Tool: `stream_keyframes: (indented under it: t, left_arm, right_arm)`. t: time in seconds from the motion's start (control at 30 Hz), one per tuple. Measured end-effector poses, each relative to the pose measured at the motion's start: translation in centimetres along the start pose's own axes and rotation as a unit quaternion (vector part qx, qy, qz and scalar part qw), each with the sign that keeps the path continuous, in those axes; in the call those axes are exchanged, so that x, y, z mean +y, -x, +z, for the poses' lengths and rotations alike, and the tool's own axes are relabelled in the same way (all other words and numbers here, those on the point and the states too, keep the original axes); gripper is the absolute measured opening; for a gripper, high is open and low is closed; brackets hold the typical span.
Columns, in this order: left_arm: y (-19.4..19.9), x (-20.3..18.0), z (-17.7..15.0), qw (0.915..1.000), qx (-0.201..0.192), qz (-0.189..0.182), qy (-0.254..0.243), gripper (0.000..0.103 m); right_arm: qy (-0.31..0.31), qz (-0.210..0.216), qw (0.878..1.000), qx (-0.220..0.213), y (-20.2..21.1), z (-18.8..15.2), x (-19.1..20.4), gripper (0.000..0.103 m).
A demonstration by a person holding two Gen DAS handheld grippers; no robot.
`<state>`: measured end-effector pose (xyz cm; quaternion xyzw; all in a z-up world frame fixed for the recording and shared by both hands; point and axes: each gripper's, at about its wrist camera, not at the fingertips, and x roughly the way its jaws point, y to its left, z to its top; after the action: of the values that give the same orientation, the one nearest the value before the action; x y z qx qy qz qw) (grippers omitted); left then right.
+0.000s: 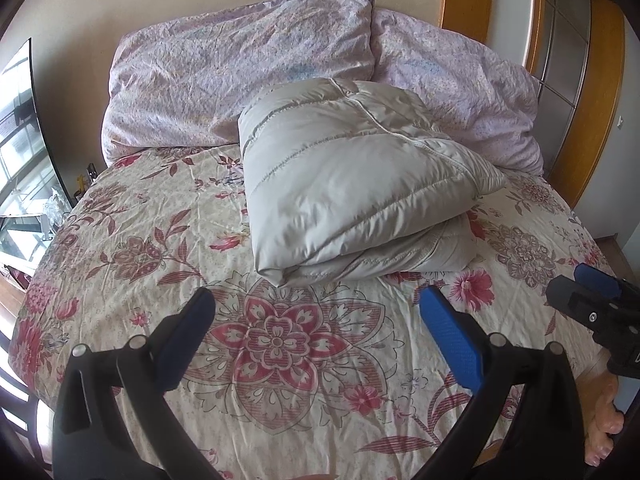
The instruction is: Fold large clothes
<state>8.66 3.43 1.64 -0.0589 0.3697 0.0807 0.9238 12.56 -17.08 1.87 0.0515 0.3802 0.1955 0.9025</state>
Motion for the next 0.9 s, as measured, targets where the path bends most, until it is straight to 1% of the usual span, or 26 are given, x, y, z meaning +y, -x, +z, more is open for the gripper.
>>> stream_keyframes:
  t: [0.9]
  left_arm:
    - [-0.42,0.15,0.00,1.0000,0.004,-0.002,0.001,0.101]
  right_arm:
    - [-0.006,0.004,1.000,0.009,-0.78,-0.10,-0.10,0.102]
